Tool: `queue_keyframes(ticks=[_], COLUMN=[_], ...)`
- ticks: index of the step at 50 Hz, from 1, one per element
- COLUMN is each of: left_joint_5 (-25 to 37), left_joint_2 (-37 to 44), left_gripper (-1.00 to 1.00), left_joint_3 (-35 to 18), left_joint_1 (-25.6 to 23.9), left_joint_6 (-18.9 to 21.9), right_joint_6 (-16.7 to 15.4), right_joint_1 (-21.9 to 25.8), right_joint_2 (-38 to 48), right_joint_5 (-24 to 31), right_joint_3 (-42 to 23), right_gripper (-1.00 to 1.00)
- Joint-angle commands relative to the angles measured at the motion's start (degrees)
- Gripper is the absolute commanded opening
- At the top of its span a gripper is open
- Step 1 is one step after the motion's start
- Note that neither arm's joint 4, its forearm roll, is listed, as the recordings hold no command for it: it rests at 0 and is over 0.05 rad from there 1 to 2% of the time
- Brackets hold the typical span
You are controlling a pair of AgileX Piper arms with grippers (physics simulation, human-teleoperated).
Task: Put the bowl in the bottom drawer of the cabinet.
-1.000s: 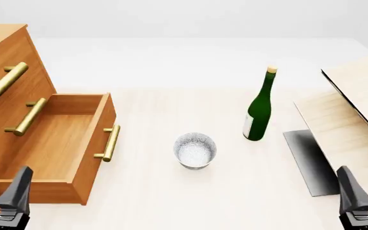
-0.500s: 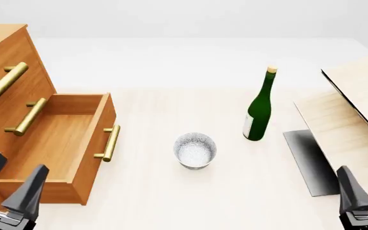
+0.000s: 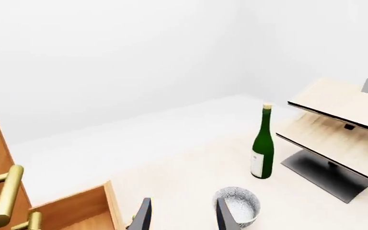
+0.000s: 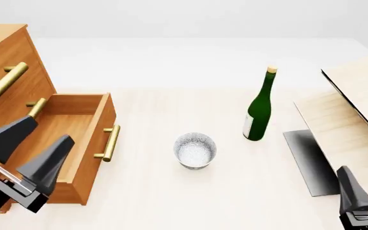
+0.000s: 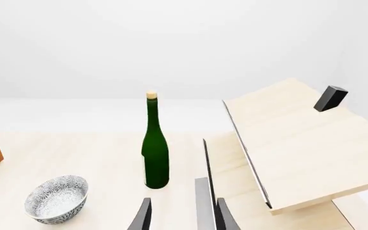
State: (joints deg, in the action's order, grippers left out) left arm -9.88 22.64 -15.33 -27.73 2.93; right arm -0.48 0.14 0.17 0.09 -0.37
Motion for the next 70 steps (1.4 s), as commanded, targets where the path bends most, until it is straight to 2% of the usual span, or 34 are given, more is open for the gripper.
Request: queue_keyframes(ticks=[1,8,17,18,29,34,36,53,70], left_joint_5=[-2.12,1.56,3.93,3.98,7.60,9.25,10.38,15.02,20.81], left_joint_2=[9.71,10.41,18.41,20.21,25.35,28.69,30.27,41.86,49.54], left_gripper=[1.00,1.00,1.00,1.00,1.00,1.00,1.00,1.00,1.00], left_joint_3=[-7.47,-14.07,-20.05,-21.16,-26.36,-29.00,-30.74,-41.21,-48.16], left_joint_1=[-4.51,-6.41,-7.63,-8.95,-7.70,-8.19,-8.82,-10.29,-9.56], left_joint_6=[-0.31,-1.09,-1.13,-1.44,-3.58,-3.54,-4.79,-5.22,-5.53], right_joint_6=[0.01,0.00,0.00,0.00,0.01,0.00,-0.01,0.00,0.00], right_joint_1=[0.01,0.01,0.00,0.01,0.01,0.00,0.01,0.01,0.01], right_joint_2=[-0.17,-0.17,-0.17,-0.17,-0.17,-0.17,-0.17,-0.17,-0.17], right_joint_5=[0.16,0.16,0.17,0.17,0.17,0.16,0.17,0.16,0.16], right_joint_3=[0.00,0.00,0.00,0.00,0.00,0.00,0.00,0.00,0.00], right_gripper=[1.00,1.00,1.00,1.00,1.00,1.00,1.00,1.00,1.00])
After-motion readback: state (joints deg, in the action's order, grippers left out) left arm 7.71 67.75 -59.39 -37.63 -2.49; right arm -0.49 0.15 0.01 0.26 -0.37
